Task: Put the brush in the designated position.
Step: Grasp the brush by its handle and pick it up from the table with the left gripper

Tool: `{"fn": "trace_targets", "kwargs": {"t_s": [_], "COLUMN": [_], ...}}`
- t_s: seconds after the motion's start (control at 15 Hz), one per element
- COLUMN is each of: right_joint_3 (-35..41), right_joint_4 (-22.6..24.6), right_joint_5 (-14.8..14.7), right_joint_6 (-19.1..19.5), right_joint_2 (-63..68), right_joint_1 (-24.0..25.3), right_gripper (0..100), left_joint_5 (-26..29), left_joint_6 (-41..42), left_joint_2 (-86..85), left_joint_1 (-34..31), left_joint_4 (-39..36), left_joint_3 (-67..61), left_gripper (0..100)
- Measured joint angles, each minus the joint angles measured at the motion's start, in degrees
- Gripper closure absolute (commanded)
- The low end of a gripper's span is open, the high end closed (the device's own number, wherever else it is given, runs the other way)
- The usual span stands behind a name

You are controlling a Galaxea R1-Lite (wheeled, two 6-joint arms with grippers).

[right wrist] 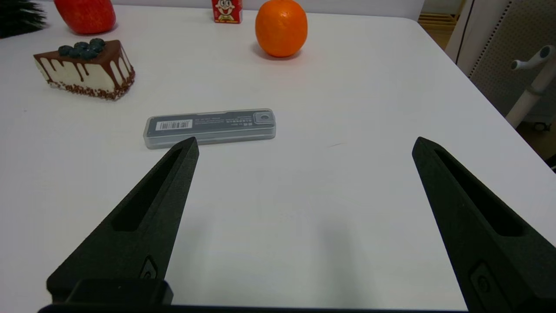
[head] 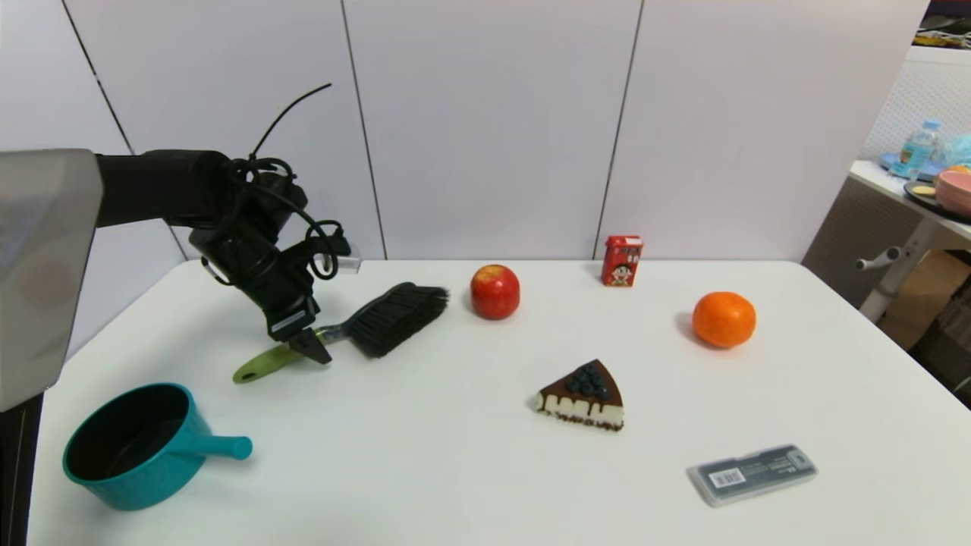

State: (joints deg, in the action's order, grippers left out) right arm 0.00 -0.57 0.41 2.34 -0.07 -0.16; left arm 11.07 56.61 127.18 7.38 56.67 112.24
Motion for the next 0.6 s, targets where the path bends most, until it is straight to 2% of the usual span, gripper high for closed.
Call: {"fn": "trace_targets", "kwargs": {"t_s": [0.33,0.4,0.6], "right_joint_3": [0.0,0.0,0.0], "right_joint_4": [0.0,0.0,0.0], "right_joint_5": [0.0,0.0,0.0], "right_joint_6": [0.0,0.0,0.0], "right_joint_2": [0.0,0.0,0.0], "right_joint_1": [0.0,0.0,0.0], "right_gripper": [0,0,0], "left_joint_5": [-1.4,-1.3,-1.3], "left_joint_6": [0.0,0.0,-0.2], "left_joint_2": [1.7,1.9,2.2], "left_joint_1": [0.0,0.0,0.1], "left_joint_4": [-0.6,-1.1,-1.4], "left_joint_3": [0.1,0.1,0.1], "left_gripper": [0,100,100]}}
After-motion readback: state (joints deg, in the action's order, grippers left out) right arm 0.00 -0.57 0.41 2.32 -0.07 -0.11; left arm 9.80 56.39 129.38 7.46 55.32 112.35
